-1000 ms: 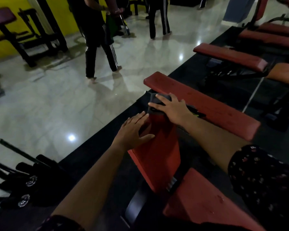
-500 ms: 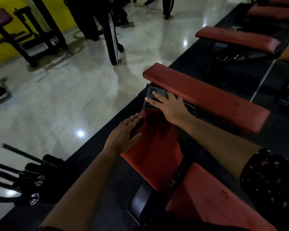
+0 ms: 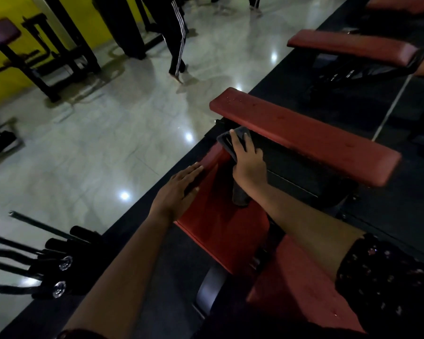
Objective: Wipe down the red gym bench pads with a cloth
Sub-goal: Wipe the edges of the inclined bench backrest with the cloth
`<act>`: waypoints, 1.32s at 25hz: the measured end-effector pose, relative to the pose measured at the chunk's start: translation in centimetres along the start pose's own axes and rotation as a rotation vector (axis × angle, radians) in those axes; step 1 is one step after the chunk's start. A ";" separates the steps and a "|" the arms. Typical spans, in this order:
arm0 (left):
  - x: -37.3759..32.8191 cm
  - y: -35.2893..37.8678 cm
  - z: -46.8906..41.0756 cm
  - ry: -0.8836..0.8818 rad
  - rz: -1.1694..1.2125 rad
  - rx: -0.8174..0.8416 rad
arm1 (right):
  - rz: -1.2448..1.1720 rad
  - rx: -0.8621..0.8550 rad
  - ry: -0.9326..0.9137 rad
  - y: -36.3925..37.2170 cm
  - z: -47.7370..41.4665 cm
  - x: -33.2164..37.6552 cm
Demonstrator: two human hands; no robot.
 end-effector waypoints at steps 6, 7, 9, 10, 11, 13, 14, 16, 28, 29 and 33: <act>0.3 0.3 0.0 0.065 0.006 -0.056 | -0.183 -0.019 0.065 0.0 4.9 1.2; 0.3 0.2 0.0 0.072 0.048 -0.096 | -0.174 -0.007 0.022 0.2 6.3 1.8; 0.6 0.2 0.1 0.005 0.285 -0.246 | -0.115 0.049 -0.058 1.3 9.5 3.0; 0.7 0.3 0.4 -0.058 0.440 -0.314 | -0.074 0.067 -0.062 1.9 11.0 3.4; 0.9 0.4 0.7 -0.109 0.570 -0.355 | -0.040 0.069 -0.037 2.5 11.8 3.5; 1.3 0.8 2.2 -0.118 0.669 -0.336 | -0.108 0.057 0.055 3.2 12.5 3.7; 1.6 1.0 2.9 -0.090 0.649 -0.292 | -0.206 0.041 0.069 3.6 12.4 3.8; 1.7 0.6 3.7 -0.013 0.503 -0.188 | -0.352 0.016 0.063 4.0 12.0 4.0; 3.3 -2.7 2.3 0.290 0.066 0.007 | -0.069 -0.120 0.033 9.3 22.7 6.2; 3.0 -2.7 1.7 0.340 0.011 0.068 | -0.085 -0.108 0.043 9.1 22.5 5.1; 1.3 -1.3 0.1 0.361 0.046 0.218 | -0.393 -0.089 0.260 8.1 20.3 5.2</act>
Point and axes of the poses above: each hand's wrist, its own z-axis away from the middle knuckle, its own y-axis out of the palm, x = y × z, the point moved 1 cm from there along -z, towards the middle knuckle, and after that the axes turned 15 degrees about y, right-handed, at the moved point
